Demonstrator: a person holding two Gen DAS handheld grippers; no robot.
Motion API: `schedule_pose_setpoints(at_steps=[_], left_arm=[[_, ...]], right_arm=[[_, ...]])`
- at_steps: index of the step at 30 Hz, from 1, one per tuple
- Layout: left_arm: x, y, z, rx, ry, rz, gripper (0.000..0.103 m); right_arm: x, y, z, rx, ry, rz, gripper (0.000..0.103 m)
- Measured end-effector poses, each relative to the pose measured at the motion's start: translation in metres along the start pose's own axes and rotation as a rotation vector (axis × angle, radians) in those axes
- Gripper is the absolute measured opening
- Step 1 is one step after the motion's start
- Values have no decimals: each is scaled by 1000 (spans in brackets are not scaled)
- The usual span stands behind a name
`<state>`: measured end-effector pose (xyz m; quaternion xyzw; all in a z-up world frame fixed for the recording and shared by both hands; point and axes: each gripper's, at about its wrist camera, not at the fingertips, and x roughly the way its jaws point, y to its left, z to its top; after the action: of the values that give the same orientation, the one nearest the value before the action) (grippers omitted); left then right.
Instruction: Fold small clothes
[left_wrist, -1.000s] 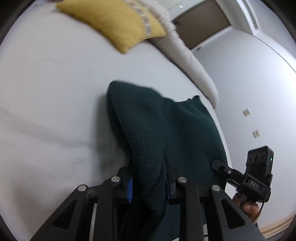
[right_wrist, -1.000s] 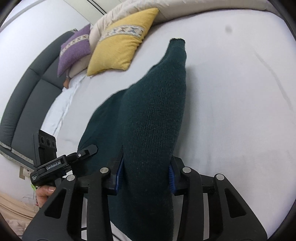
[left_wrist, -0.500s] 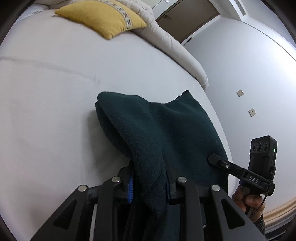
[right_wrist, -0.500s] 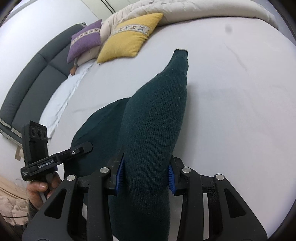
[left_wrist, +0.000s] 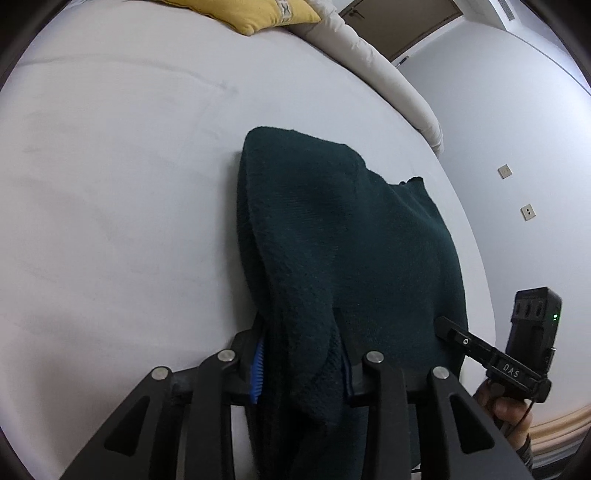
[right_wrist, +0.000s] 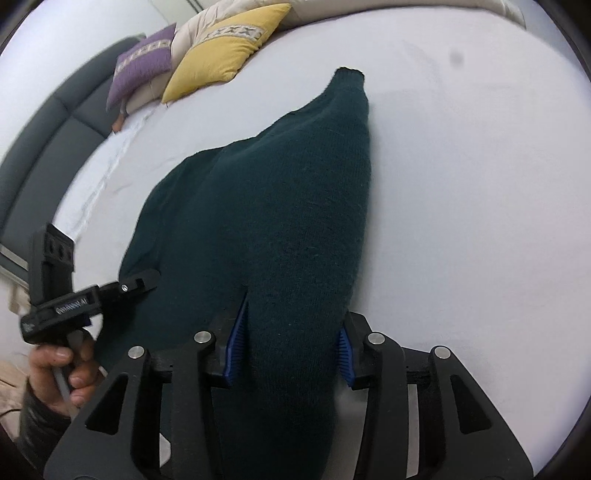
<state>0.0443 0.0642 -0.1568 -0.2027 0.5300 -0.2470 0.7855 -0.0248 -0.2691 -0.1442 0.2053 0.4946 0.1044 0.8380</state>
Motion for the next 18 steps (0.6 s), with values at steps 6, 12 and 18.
schedule_pose_setpoints(at_steps=[6,12,18], left_arm=[[3,-5,-1,3,-10,29,36],[-20,-39,-13,94,-77,199,49],[-73,-76,-27,161,-281,258,71]], right_arm=[[21,9,13,-19,-25,-3,39],[-3,3,14,45,-90,-25,64],[-59,-20,4,132,-180,-248,66]])
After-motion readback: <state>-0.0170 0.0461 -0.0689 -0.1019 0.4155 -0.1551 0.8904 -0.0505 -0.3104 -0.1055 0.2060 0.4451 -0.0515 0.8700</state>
